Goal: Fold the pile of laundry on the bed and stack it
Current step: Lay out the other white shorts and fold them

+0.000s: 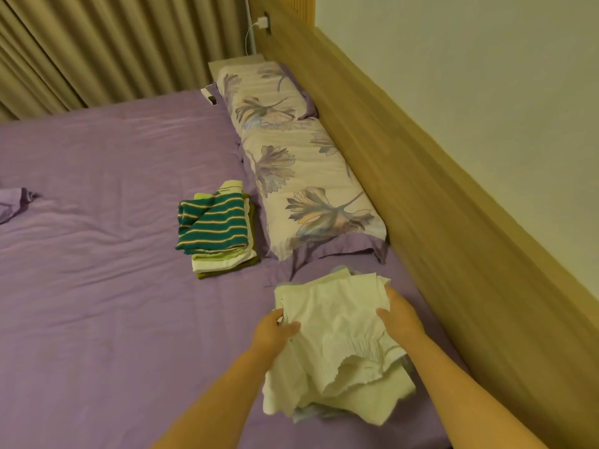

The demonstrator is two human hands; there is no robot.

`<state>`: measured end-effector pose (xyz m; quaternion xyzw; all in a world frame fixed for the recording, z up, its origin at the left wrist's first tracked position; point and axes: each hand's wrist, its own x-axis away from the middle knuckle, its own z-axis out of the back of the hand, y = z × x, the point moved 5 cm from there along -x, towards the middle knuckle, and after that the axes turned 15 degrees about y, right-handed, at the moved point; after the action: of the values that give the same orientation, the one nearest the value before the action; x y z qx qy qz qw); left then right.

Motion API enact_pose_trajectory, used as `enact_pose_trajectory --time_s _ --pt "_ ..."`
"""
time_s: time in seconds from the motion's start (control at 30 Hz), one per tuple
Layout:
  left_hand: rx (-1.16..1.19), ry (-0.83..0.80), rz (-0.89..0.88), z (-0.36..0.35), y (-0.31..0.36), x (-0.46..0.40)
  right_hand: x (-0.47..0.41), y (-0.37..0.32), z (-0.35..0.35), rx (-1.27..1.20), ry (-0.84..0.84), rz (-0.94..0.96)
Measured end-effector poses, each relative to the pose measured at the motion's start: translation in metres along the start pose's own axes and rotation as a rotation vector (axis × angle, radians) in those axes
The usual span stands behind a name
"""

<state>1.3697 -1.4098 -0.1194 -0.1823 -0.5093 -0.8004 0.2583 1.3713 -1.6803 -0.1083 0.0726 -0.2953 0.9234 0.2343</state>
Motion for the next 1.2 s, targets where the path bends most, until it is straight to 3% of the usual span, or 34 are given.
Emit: enact_pose_trajectory --time_s 0.17,0.33,0.43,0.6,0.67,0.77,1.0,1.2 --pt "-0.119 0.034 0.066 -0.011 -0.015 -0.015 -0.012 0.016 -0.017 0.003 -0.035 -0.043" --pt "-0.38 0.044 0.17 -0.019 -0.043 -0.023 -0.009 0.021 -0.029 -0.122 -0.07 -0.227" --pt "-0.53 0.072 0.191 -0.017 -0.053 -0.02 0.004 0.018 -0.046 0.073 -0.163 -0.13" --pt "-0.59 0.038 0.152 -0.002 -0.058 -0.006 0.03 0.015 -0.043 0.427 -0.101 -0.142" --pt "-0.554 0.026 0.091 0.011 -0.058 0.0 0.034 -0.004 -0.036 0.544 -0.023 -0.07" --pt "-0.584 0.019 -0.015 0.04 -0.055 0.012 0.042 -0.053 -0.035 0.689 0.08 0.198" --pt "-0.757 0.11 -0.185 0.142 -0.059 0.056 0.115 -0.179 -0.084 0.494 -0.037 0.59" --pt "-0.835 0.26 -0.19 0.276 -0.132 0.114 0.231 -0.262 -0.153 0.521 -0.156 0.778"
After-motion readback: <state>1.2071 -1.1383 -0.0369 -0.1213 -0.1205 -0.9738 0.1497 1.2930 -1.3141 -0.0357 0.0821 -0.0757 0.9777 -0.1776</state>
